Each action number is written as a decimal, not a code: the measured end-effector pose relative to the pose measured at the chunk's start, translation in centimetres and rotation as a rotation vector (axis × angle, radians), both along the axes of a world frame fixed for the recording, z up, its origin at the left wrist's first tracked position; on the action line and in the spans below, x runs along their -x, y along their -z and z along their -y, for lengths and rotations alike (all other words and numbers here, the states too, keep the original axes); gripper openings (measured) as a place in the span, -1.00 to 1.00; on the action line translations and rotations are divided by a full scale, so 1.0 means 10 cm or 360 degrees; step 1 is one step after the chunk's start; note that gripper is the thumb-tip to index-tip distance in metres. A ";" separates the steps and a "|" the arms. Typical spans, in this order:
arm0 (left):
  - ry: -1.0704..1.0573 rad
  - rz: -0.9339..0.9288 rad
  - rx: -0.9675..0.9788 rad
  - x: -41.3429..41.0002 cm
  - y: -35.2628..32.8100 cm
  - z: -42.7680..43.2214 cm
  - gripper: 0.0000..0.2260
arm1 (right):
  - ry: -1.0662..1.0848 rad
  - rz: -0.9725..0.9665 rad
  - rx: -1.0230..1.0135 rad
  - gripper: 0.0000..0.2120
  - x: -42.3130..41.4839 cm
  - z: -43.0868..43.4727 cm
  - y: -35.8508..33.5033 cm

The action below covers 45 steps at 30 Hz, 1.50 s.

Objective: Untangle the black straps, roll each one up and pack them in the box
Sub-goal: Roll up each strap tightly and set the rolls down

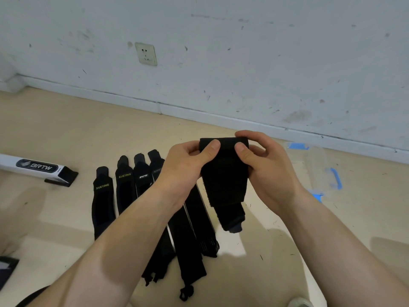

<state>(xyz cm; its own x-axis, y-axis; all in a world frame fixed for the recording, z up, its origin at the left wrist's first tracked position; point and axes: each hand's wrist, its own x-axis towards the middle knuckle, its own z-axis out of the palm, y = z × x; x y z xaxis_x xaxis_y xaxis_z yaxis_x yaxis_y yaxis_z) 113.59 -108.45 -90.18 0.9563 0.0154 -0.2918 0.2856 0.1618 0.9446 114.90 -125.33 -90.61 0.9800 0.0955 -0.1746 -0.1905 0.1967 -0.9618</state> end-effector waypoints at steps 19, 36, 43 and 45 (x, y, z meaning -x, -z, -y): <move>0.0121 0.0180 -0.0269 0.05 -0.07 -0.02 -0.77 | -0.0100 0.0020 0.0033 -0.86 0.00 0.03 0.02; 0.0095 0.0196 -0.0239 0.11 -0.06 0.04 -0.79 | -0.0098 0.0137 0.0170 -0.88 0.04 0.03 -0.04; 0.0084 0.0099 -0.0243 0.06 -0.05 0.02 -0.56 | -0.0087 0.0085 0.0026 -0.80 0.04 0.03 -0.01; 0.0055 0.0128 -0.0227 0.05 -0.04 0.02 -0.67 | -0.0092 0.0083 -0.0003 -0.78 0.04 0.03 -0.02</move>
<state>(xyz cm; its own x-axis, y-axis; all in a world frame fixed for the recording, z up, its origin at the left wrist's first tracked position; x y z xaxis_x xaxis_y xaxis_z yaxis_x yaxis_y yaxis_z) 113.06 -108.70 -89.79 0.9772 0.0182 -0.2116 0.2114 0.0156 0.9773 114.49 -125.61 -90.40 0.9806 0.1524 -0.1234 -0.1514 0.1887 -0.9703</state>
